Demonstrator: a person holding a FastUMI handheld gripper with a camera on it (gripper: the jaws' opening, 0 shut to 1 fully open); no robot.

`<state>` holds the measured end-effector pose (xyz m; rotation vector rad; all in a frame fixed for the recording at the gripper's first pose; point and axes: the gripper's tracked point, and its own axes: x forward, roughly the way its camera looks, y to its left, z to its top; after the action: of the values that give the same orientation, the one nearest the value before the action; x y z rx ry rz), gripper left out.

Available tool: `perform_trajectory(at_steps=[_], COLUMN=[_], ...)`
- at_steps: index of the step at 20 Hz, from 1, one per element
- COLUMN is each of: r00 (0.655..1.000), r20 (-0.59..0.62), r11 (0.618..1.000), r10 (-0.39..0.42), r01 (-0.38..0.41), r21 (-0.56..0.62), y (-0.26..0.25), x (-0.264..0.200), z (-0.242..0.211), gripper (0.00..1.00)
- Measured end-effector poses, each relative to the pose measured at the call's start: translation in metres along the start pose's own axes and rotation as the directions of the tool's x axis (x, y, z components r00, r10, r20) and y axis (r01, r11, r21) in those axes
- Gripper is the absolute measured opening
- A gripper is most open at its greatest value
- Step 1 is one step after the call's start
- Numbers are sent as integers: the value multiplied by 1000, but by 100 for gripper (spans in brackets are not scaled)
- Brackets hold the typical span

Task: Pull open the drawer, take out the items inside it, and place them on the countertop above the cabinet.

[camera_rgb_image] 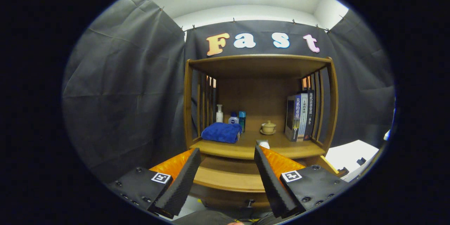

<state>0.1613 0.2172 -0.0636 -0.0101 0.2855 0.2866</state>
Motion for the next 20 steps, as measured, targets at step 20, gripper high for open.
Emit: perform_trajectory(at_steps=[20], r00=[974], r20=[-154], r11=[984], r10=[-163], r01=[172], r21=[42], y=[-64], x=[12], z=[-148], gripper=[98])
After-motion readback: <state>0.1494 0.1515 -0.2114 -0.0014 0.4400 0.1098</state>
